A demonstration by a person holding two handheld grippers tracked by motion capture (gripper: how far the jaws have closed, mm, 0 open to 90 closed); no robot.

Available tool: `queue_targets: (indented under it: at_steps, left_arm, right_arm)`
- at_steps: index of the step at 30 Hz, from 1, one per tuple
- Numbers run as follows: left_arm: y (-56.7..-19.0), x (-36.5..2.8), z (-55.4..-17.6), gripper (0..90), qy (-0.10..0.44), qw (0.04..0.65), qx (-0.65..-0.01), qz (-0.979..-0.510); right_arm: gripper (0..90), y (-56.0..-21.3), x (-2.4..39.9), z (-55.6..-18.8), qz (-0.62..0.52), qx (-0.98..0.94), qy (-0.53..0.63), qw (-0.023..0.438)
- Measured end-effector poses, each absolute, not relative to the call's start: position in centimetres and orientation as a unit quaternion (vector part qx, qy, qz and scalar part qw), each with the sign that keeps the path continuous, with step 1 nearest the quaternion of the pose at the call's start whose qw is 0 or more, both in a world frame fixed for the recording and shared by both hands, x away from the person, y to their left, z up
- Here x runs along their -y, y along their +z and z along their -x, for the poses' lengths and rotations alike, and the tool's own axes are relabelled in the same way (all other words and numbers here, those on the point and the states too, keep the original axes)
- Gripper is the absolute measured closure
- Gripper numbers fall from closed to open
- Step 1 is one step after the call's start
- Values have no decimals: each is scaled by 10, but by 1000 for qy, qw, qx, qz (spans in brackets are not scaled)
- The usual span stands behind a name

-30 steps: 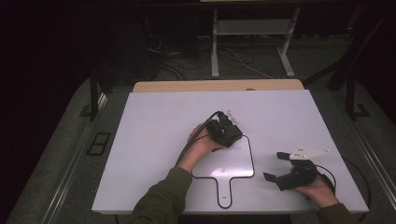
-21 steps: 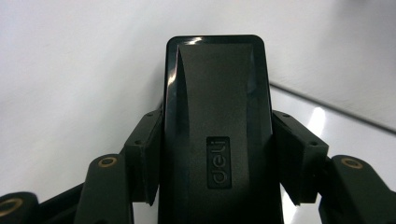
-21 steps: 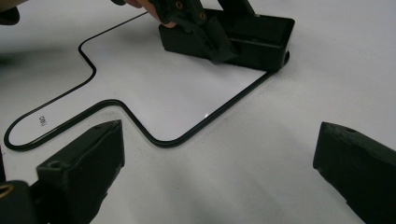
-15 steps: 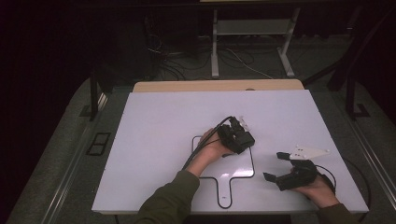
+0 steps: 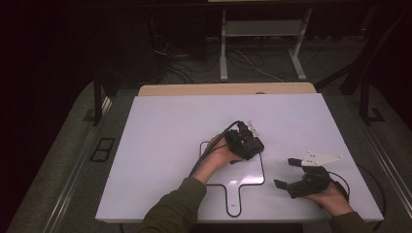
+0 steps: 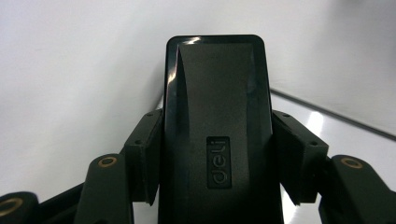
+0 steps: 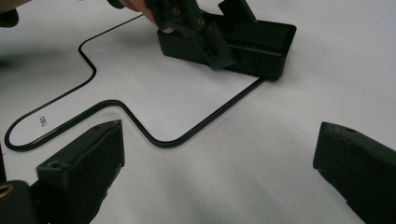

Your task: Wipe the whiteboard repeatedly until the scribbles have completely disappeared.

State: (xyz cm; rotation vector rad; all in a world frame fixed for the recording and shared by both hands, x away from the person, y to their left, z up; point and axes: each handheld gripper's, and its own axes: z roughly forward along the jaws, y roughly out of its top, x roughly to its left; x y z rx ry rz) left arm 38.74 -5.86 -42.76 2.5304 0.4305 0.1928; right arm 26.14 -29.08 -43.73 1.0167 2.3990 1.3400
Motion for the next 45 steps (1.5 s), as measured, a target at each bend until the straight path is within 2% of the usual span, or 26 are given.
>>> queue_targets:
  at_steps: [16,30,45]
  left_arm:
    - [-426,29,-413,392,106,264,-219,-933]
    - [-425,-17,-424,391,123,254,-260,-923]
    - [-427,18,-407,391,107,271,-214,-932]
  right_arm:
    - [9,-437,292,-261,-346,-813,456,106]
    - [9,-438,291,-262,-345,-814,455,106]
    - [9,-438,291,-261,-345,-815,454,106]
